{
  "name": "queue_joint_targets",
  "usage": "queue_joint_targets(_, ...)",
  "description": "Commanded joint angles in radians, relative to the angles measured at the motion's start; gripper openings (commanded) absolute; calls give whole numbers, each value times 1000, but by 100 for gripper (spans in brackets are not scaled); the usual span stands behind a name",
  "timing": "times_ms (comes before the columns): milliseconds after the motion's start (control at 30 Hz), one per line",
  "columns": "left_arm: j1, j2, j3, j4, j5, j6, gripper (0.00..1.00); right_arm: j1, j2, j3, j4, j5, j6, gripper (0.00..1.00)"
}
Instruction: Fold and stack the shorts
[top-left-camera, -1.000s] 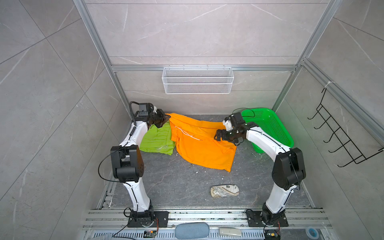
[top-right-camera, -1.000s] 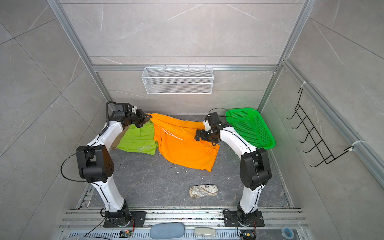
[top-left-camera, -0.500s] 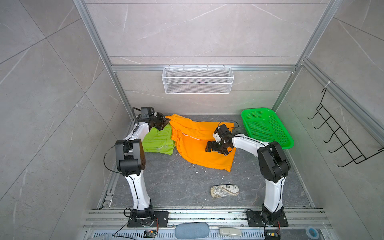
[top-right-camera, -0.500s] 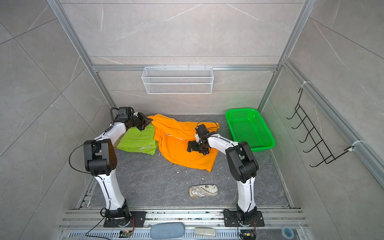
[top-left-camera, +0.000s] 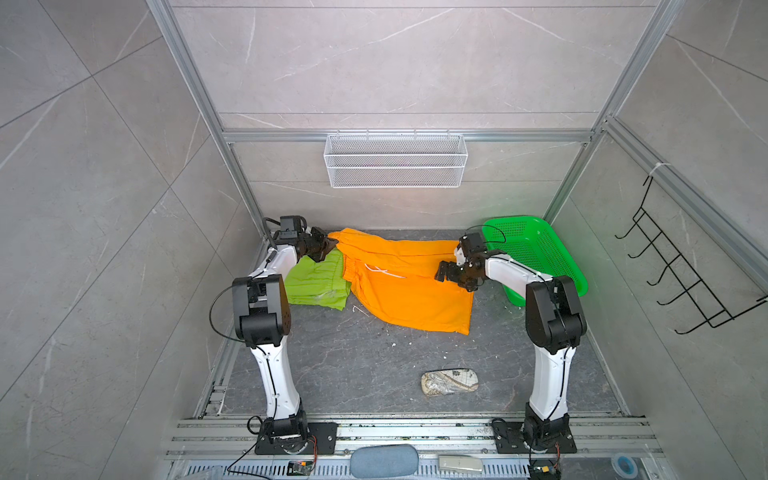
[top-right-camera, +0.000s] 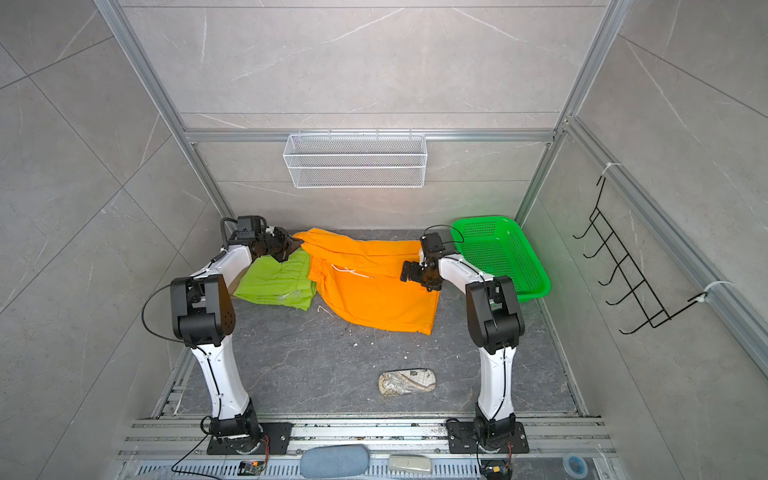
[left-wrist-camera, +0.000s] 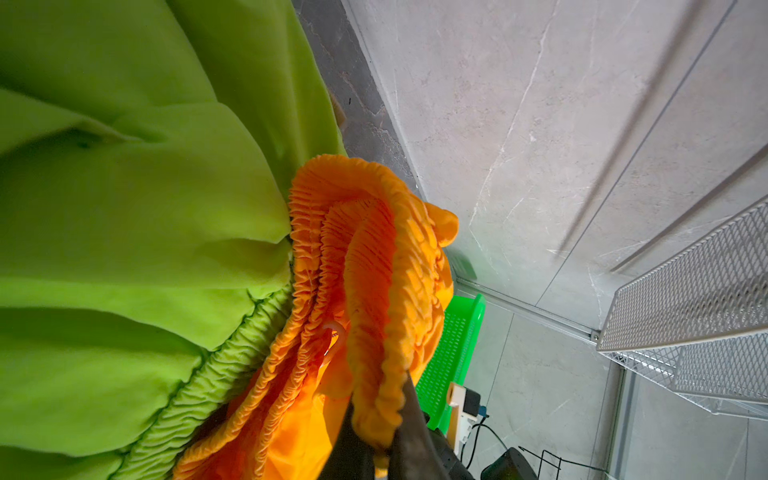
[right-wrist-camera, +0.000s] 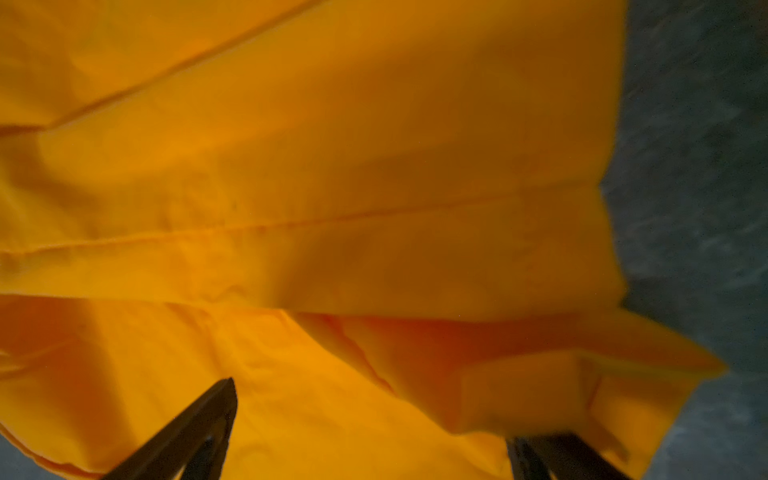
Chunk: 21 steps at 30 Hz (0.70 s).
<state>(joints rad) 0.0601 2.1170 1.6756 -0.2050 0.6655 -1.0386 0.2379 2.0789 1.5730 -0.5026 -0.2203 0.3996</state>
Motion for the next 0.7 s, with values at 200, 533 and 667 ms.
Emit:
queue_joint_targets(200, 12, 32, 47, 89, 88, -73, 0, -51, 122, 232, -104, 3, -42, 99)
queue_joint_targets(533, 13, 25, 41, 115, 105, -95, 0, -53, 62, 170, -118, 52, -47, 97)
queue_joint_targets(667, 12, 25, 39, 109, 106, -89, 0, -63, 111, 209, -126, 33, -53, 91)
